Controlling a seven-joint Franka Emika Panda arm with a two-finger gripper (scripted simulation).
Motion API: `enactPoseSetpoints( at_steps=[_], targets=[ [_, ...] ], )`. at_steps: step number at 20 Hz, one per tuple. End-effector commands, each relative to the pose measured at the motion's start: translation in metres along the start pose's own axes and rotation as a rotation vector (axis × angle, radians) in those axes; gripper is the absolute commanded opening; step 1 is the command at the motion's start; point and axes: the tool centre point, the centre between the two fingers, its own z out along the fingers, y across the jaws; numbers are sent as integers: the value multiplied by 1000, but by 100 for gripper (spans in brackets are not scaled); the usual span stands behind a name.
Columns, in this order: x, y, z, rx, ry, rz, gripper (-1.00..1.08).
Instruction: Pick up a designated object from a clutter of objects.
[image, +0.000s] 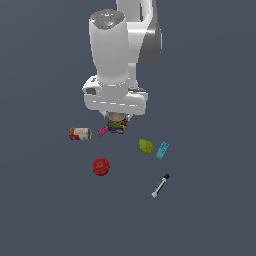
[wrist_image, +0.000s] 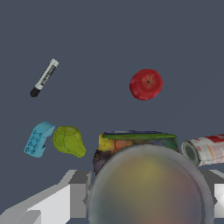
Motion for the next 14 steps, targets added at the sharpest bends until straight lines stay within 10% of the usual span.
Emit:
enactPoseSetpoints(
  at_steps=[1,14],
  targets=[
    [-12,3,-22,0,2,0,-100],
    [-64,14,-115,-1,-6,0,-100]
  ],
)
